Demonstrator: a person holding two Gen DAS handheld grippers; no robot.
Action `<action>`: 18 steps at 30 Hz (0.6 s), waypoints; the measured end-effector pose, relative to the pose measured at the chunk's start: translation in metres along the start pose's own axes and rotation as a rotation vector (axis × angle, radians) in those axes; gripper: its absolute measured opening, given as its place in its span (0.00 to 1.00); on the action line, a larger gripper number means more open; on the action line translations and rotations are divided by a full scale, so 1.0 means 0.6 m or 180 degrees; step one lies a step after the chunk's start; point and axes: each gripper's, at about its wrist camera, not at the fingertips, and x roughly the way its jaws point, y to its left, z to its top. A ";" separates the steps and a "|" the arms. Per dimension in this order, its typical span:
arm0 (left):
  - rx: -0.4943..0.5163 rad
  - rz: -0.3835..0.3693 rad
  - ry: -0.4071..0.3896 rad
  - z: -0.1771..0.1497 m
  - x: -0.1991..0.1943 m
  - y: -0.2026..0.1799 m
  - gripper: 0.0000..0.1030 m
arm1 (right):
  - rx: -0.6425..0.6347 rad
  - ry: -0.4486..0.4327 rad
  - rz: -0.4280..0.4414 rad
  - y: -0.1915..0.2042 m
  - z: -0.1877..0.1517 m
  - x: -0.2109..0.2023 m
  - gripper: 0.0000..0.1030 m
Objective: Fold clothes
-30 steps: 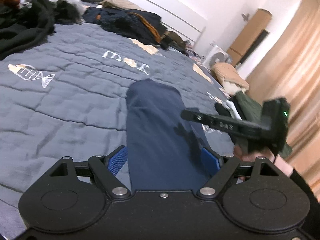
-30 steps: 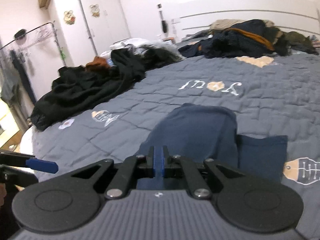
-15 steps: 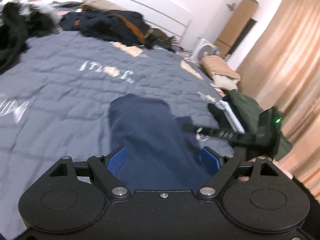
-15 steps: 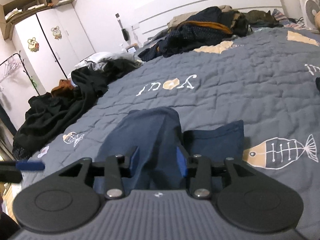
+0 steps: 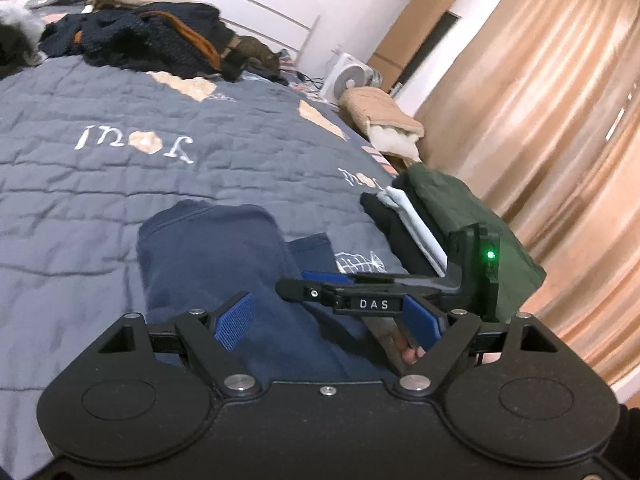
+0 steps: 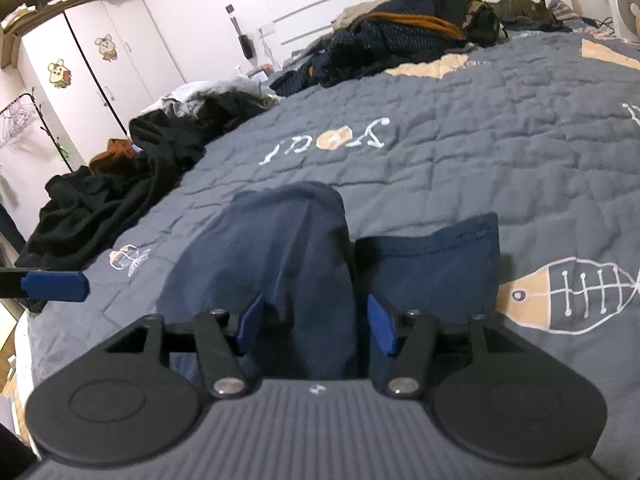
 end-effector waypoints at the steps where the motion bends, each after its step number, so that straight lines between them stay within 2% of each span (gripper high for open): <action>1: -0.0027 -0.0002 -0.0009 0.000 -0.001 0.004 0.78 | 0.0010 0.0012 0.0000 -0.001 -0.001 0.004 0.55; 2: -0.0054 -0.0004 -0.0019 0.001 -0.002 0.009 0.78 | 0.0013 -0.0009 0.0036 0.000 -0.003 0.005 0.55; 3: -0.0081 -0.0006 -0.0028 0.001 -0.004 0.013 0.78 | 0.0001 -0.0032 0.0051 0.002 -0.003 0.004 0.50; 5: -0.0134 0.0000 -0.0047 0.002 -0.006 0.021 0.78 | -0.0047 -0.0052 0.0053 0.009 -0.001 0.002 0.34; 6: -0.0159 0.0016 -0.0057 0.002 -0.008 0.025 0.78 | -0.0082 -0.0052 0.0043 0.014 0.001 0.001 0.23; 9: -0.0207 0.0034 -0.0101 0.004 -0.014 0.034 0.78 | -0.0301 -0.0106 0.0001 0.038 0.006 -0.010 0.12; 15: -0.0324 0.0156 -0.0287 0.014 -0.026 0.049 0.80 | -0.1019 -0.0228 -0.0022 0.105 0.008 -0.034 0.11; 18: -0.0381 0.0260 -0.0368 0.018 -0.028 0.055 0.80 | -0.1431 -0.0206 0.0098 0.149 -0.003 -0.039 0.11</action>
